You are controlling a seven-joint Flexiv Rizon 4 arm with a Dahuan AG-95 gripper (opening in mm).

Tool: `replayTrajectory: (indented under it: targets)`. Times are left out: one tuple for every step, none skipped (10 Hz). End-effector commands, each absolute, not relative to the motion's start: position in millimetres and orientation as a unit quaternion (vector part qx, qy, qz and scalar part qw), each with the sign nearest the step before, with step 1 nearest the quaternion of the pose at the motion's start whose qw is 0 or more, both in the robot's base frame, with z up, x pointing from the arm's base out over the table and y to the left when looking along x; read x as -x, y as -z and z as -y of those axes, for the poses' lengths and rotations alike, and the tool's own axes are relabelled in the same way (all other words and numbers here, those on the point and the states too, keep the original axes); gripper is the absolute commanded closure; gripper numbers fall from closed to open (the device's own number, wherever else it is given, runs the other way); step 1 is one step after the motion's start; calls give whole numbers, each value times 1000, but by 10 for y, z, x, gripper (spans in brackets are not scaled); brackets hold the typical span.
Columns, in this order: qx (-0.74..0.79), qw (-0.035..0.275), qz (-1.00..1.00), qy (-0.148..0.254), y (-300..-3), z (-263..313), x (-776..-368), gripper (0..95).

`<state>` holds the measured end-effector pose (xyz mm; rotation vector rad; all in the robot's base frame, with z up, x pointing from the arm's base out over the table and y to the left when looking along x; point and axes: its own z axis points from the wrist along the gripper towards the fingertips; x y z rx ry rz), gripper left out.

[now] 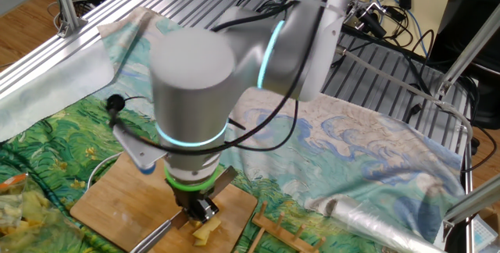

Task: Chop the potatoes

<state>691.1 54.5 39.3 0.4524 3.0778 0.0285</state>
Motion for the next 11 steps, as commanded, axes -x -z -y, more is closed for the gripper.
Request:
replayTrajectory:
  targets:
    - [-143, 12, -990, -6, -423, -542, -6909, 950]
    - [-143, 13, -990, -5, -434, -540, -6905, 950]
    - [-146, 21, -989, -12, -429, -543, -6902, 950]
    - [-147, 20, -989, -12, -427, -544, -6901, 950]
    - [-148, 20, -989, -12, -427, -545, -6901, 950]
    - [-150, 16, -989, -11, -427, -545, -6900, 950]
    - [-154, 14, -988, -11, -429, -550, -6896, 760]
    - [-159, 11, -987, -10, -439, -566, -6881, 570]
    - [-162, 10, -987, -8, -450, -582, -6868, 570]
    - [-163, 9, -987, -8, -459, -594, -6859, 570]
    - [-165, 5, -986, -7, -486, -614, -6836, 570]
